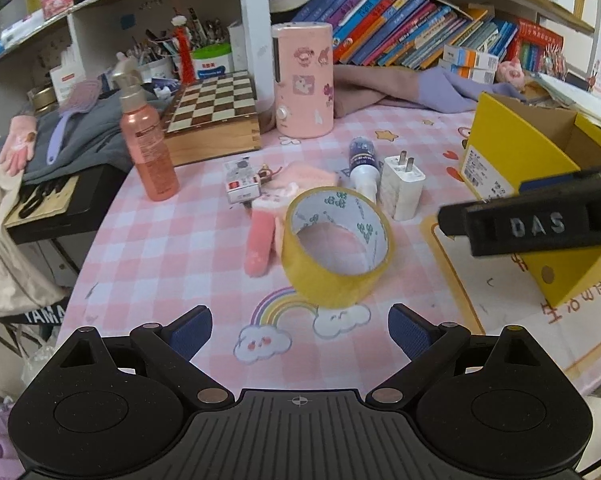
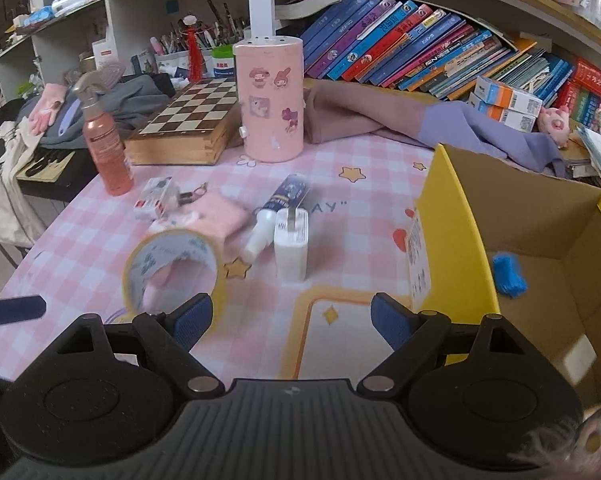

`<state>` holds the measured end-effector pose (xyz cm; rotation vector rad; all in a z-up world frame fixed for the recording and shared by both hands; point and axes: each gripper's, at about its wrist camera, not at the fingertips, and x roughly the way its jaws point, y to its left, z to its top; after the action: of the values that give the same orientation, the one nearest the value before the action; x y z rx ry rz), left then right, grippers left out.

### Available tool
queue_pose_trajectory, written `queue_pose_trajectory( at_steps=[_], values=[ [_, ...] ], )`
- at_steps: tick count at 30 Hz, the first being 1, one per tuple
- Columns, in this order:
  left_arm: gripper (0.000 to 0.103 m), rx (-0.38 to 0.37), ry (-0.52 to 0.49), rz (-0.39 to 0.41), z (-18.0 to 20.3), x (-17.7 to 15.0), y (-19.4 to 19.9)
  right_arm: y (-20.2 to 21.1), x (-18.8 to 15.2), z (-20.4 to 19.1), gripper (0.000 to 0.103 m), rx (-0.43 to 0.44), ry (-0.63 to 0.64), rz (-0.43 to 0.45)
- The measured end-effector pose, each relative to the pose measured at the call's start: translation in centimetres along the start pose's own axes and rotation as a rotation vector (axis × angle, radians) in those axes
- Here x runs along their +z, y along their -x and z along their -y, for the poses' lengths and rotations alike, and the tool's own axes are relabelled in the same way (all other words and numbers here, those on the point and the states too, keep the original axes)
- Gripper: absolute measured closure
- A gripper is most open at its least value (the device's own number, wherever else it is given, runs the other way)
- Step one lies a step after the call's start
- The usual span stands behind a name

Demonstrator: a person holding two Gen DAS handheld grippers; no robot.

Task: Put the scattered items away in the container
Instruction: 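Grasp the yellow tape roll with the left tool while the right tool grasps the white charger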

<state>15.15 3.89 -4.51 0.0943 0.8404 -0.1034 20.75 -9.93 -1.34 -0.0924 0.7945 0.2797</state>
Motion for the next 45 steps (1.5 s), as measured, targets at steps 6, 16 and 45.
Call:
queue_pose_trajectory(
  at_steps=[6, 16, 45],
  values=[
    [0.006, -0.02, -0.032, -0.01, 0.7, 1.5, -2.6, -3.1, 2.2, 0.4, 0.018, 0.0, -0.008, -0.016],
    [0.006, -0.042, -0.072, -0.028, 1.9, 3.4, -6.4, -7.7, 4.4, 0.9, 0.026, -0.004, -0.032, -0.072],
    [0.017, -0.059, -0.103, 0.049, 1.5, 4.3, -4.8, -6.7, 4.5, 1.9, 0.078, 0.071, -0.048, -0.064]
  ],
)
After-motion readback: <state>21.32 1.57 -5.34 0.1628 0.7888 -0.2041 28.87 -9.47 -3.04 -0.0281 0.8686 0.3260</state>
